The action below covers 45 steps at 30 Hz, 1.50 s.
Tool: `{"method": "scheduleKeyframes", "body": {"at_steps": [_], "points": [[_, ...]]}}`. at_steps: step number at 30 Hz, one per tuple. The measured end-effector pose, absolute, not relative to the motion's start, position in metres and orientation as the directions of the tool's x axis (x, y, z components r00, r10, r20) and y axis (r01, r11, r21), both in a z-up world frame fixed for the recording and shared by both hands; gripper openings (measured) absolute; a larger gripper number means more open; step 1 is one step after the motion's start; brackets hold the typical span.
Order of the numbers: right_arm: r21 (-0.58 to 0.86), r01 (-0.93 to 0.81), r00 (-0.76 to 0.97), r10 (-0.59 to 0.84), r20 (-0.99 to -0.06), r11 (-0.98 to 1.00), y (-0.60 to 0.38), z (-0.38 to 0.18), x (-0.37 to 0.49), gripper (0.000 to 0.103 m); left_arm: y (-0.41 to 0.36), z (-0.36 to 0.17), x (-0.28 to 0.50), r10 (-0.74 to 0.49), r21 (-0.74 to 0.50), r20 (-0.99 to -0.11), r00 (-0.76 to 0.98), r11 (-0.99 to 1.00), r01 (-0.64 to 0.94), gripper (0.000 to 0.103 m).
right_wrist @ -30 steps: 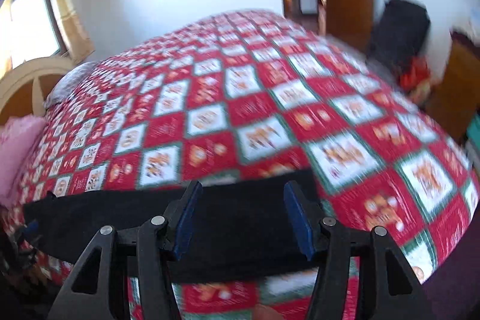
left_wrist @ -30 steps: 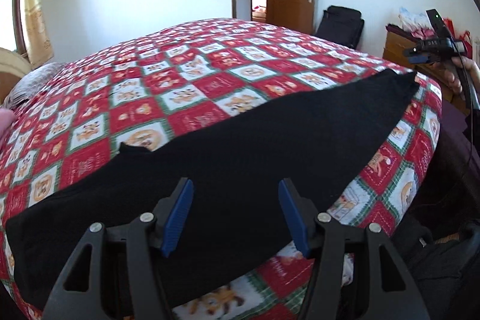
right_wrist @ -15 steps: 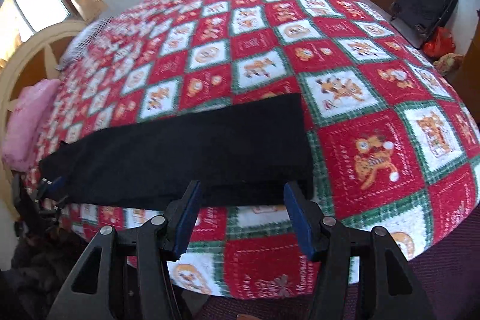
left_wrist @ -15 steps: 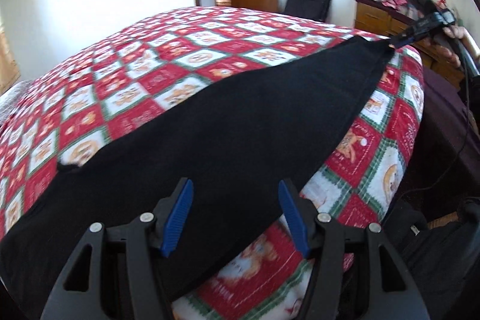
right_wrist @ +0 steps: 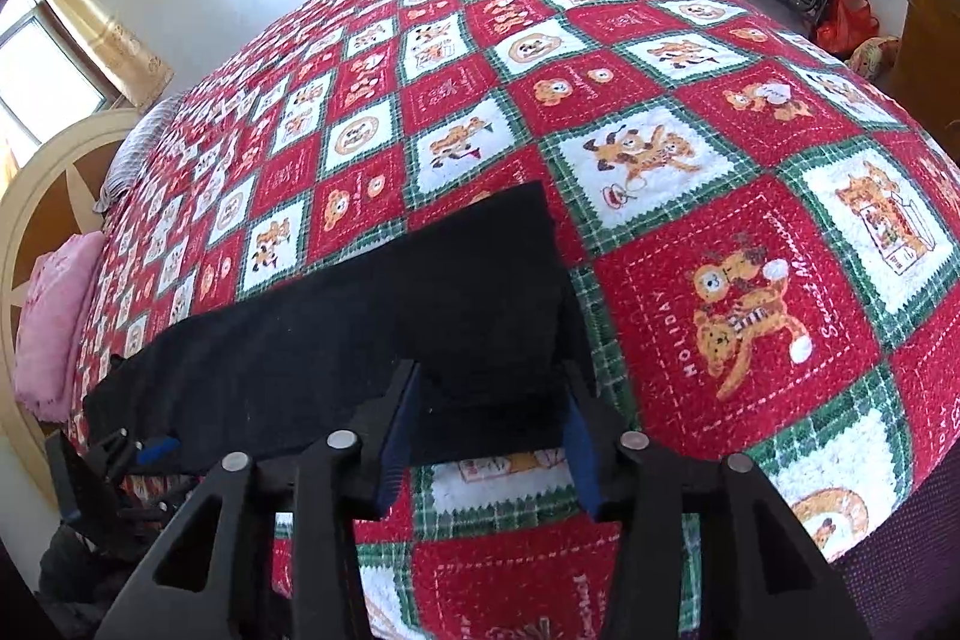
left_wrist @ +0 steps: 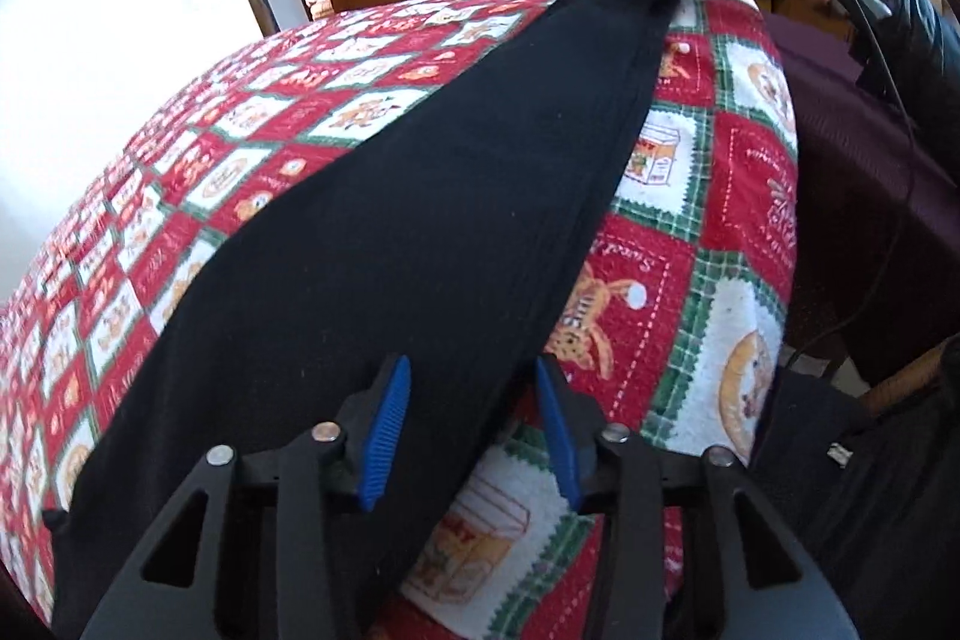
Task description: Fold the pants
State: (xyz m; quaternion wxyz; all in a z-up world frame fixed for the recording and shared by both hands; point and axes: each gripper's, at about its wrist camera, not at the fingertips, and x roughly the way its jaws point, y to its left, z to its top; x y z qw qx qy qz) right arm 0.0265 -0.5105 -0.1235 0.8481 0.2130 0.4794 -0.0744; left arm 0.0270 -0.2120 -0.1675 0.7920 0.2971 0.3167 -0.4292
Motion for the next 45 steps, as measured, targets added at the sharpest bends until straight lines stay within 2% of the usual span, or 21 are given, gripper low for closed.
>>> {"method": "scheduleKeyframes", "body": {"at_steps": [1,2,5,7,10,16,21,24,26,29,34,39,40,41,43,44,45], "points": [[0.282,0.337,0.53,0.067,-0.846,0.898,-0.51,-0.125,0.027,0.03,-0.212,-0.167,0.028,-0.49,0.198,-0.756,0.434,0.46,0.865,0.045],[0.269,0.344,0.531,0.049,-0.846,0.9,-0.51,-0.126,0.028,0.025,-0.211,-0.166,0.028,-0.49,0.195,-0.755,0.436,0.467,0.862,0.039],[0.267,0.348,0.552,0.034,-0.833,0.899,-0.511,-0.126,0.029,0.02,-0.207,-0.162,0.029,-0.5,0.17,-0.75,0.433,0.487,0.857,0.026],[0.266,0.344,0.568,0.026,-0.823,0.901,-0.51,-0.125,0.029,0.017,-0.204,-0.16,0.031,-0.527,0.122,-0.745,0.409,0.495,0.86,0.021],[0.271,0.332,0.598,0.021,-0.802,0.903,-0.508,-0.118,0.028,0.01,-0.203,-0.161,0.032,-0.539,0.105,-0.742,0.399,0.495,0.862,0.017],[0.271,0.247,0.698,0.023,-0.715,0.93,-0.492,-0.091,0.02,0.008,-0.199,-0.164,0.036,-0.574,0.039,-0.733,0.365,0.5,0.865,0.016],[0.208,0.26,0.598,0.011,-0.801,0.943,-0.494,-0.101,0.013,0.008,-0.193,-0.167,0.039,-0.606,-0.014,-0.726,0.326,0.487,0.873,0.016],[0.17,0.256,0.513,0.016,-0.858,0.952,-0.495,-0.117,0.002,0.016,-0.188,-0.168,0.042,-0.634,-0.063,-0.711,0.304,0.488,0.871,0.016],[0.125,0.288,0.522,-0.046,-0.851,0.95,-0.497,-0.112,-0.005,0.036,-0.185,-0.17,0.046,-0.656,-0.105,-0.7,0.283,0.487,0.867,0.016],[0.16,0.333,0.574,-0.066,-0.816,0.929,-0.509,-0.094,-0.009,0.05,-0.183,-0.172,0.048,-0.672,-0.13,-0.689,0.272,0.483,0.866,0.016],[0.259,0.373,0.64,-0.045,-0.767,0.891,-0.534,-0.083,0.009,0.05,-0.184,-0.173,0.046,-0.671,-0.121,-0.686,0.281,0.486,0.866,0.016],[0.252,0.378,0.567,-0.008,-0.824,0.891,-0.54,-0.118,0.056,0.049,-0.183,-0.174,0.047,-0.674,-0.125,-0.683,0.283,0.489,0.864,0.016],[0.261,0.37,0.564,0.008,-0.826,0.892,-0.541,-0.122,0.058,0.042,-0.183,-0.174,0.047,-0.674,-0.125,-0.682,0.283,0.489,0.864,0.016],[0.281,0.355,0.569,0.032,-0.821,0.892,-0.54,-0.126,0.062,0.027,-0.183,-0.174,0.047,-0.675,-0.126,-0.682,0.283,0.489,0.863,0.016],[0.295,0.337,0.588,0.045,-0.808,0.894,-0.539,-0.129,0.064,0.017,-0.182,-0.175,0.047,-0.675,-0.127,-0.681,0.284,0.491,0.862,0.016],[0.287,0.331,0.597,0.036,-0.802,0.899,-0.536,-0.128,0.063,0.006,-0.182,-0.175,0.047,-0.675,-0.127,-0.681,0.285,0.492,0.861,0.016],[0.279,0.32,0.608,0.03,-0.793,0.905,-0.532,-0.126,0.062,0.003,-0.182,-0.175,0.047,-0.674,-0.125,-0.681,0.286,0.492,0.862,0.016]]}}
